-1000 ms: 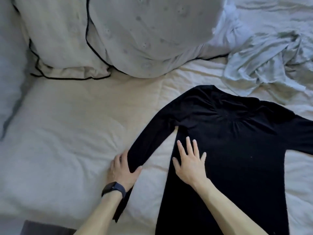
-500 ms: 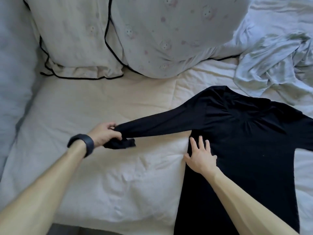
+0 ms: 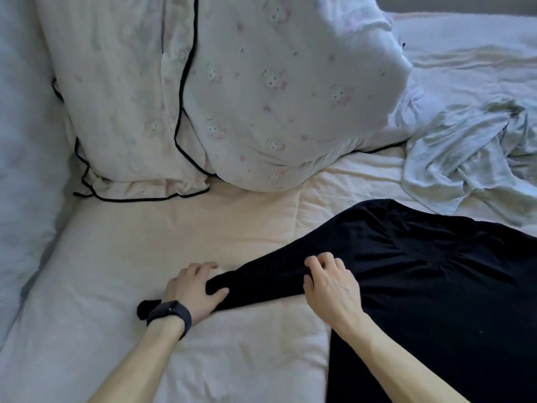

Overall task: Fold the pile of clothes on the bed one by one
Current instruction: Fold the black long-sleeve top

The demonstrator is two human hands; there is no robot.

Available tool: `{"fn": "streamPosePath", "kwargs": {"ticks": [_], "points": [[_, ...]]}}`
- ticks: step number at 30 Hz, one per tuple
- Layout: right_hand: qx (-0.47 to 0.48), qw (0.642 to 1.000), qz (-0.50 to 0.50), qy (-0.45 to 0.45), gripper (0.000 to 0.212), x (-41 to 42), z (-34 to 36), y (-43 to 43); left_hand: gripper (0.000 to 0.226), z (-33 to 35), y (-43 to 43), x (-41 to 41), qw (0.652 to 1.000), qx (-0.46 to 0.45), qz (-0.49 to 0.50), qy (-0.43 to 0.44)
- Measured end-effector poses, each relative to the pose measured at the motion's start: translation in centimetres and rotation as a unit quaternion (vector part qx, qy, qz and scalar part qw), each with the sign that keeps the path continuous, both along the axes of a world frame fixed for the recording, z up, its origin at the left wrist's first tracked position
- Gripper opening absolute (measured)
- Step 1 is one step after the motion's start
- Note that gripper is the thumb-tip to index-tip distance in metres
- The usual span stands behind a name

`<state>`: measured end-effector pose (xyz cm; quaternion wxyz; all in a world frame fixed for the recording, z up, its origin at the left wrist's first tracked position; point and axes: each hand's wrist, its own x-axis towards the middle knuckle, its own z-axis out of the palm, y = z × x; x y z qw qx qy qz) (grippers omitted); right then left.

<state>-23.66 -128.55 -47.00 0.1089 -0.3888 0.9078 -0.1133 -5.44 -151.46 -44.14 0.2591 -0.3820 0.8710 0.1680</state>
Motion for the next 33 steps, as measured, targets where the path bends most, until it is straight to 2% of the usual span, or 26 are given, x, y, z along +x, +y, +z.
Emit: {"fn": "streamPosePath", "kwargs": {"ticks": [2, 4, 6, 8, 10, 16, 20, 24, 27, 30, 32, 33], "points": [[0.000, 0.997, 0.029, -0.066, 0.045, -1.7, 0.0, -2.3, 0.070, -0.4, 2.2, -1.6, 0.999, -0.003, -0.030, 0.012], [0.047, 0.991, 0.082, -0.093, 0.053, -3.3, -0.9, -3.9, 0.084, -1.1, 3.8, -3.1, 0.999, -0.009, -0.048, 0.007], [0.103, 0.982, 0.128, -0.094, 0.044, -4.6, -1.3, -5.0, 0.086, -1.9, 4.9, -4.6, 0.998, -0.020, -0.051, 0.012], [0.114, 0.979, 0.142, -0.088, 0.029, -5.3, -1.3, -5.8, 0.077, -2.7, 5.3, -5.9, 0.998, -0.033, -0.042, 0.016], [0.100, 0.982, 0.133, -0.086, 0.020, -5.5, -1.3, -6.3, 0.062, -3.7, 5.4, -6.7, 0.998, -0.044, -0.031, 0.022], [0.019, 0.991, 0.078, -0.111, 0.010, -5.5, -1.5, -7.2, 0.033, -5.3, 4.6, -7.6, 0.993, -0.070, -0.023, 0.087], [-0.044, 0.993, -0.023, -0.111, 0.010, -6.2, -1.3, -7.4, 0.032, -5.2, 2.3, -5.7, 0.991, -0.107, -0.048, 0.068], [-0.054, 0.989, -0.100, -0.090, 0.009, -7.4, -2.0, -7.5, 0.025, -3.7, -2.0, -1.4, 0.996, -0.067, 0.058, -0.005], [-0.011, 0.992, -0.098, -0.083, 0.013, -7.1, -3.0, -7.8, 0.013, -2.0, -5.9, 1.9, 0.974, 0.014, 0.219, 0.059], [-0.006, 0.990, -0.120, -0.076, 0.036, -5.6, -3.3, -8.4, 0.011, -0.8, -10.1, 3.4, 0.933, 0.099, 0.333, 0.096], [-0.014, 0.987, -0.143, -0.067, 0.054, -3.8, -3.3, -8.4, 0.010, 0.1, -12.2, 4.2, 0.914, 0.165, 0.361, 0.084], [-0.017, 0.987, -0.149, -0.060, 0.061, -2.7, -3.2, -8.3, 0.014, 0.3, -13.1, 4.9, 0.920, 0.175, 0.346, 0.064]]}}
